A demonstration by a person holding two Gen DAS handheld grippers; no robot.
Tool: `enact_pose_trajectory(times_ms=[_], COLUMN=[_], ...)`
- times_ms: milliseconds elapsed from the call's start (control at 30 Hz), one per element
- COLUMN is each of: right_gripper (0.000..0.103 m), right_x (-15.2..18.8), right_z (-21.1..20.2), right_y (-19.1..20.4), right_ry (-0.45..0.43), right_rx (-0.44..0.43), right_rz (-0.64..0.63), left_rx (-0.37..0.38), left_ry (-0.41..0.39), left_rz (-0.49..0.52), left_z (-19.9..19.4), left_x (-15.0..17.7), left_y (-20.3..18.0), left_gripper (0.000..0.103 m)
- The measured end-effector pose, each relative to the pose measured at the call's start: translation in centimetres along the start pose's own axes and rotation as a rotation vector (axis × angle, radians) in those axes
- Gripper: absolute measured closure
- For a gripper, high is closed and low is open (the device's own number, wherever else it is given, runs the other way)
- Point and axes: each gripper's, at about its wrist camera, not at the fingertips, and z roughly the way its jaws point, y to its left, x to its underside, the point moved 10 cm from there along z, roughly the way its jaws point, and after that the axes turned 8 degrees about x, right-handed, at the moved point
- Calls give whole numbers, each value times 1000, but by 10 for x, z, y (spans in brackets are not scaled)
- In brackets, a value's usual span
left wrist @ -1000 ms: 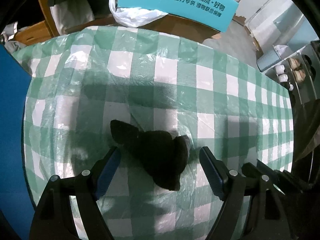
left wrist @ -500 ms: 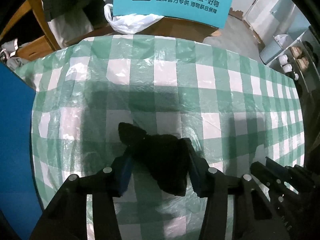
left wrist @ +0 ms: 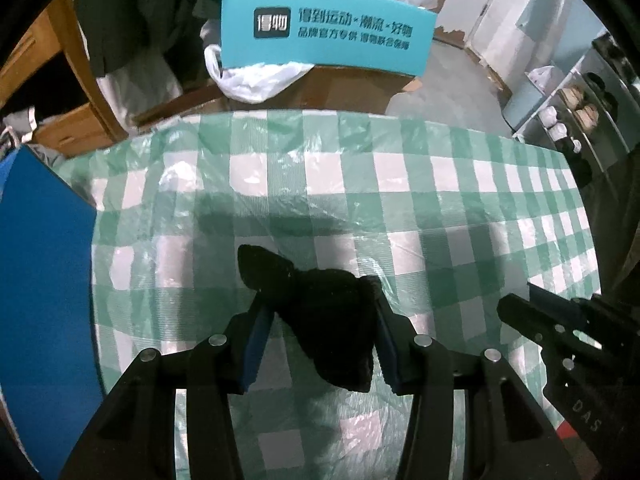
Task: Organize soft objects
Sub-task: 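Carry the black item with the left tool while the right tool carries the paper scrap to the box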
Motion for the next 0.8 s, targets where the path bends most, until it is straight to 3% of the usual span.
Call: enact_pose_trajectory(times_ms=[800], right_gripper=[87], right_x=[-10], right_z=[-71], right_y=[48], right_ry=[-133], right_rx=[-13], right_rz=[-100], left_rx=[-17], left_ry=[-145], left_rz=[59], left_z=[-90], left_x=[3], left_y=[7], left_gripper=[54])
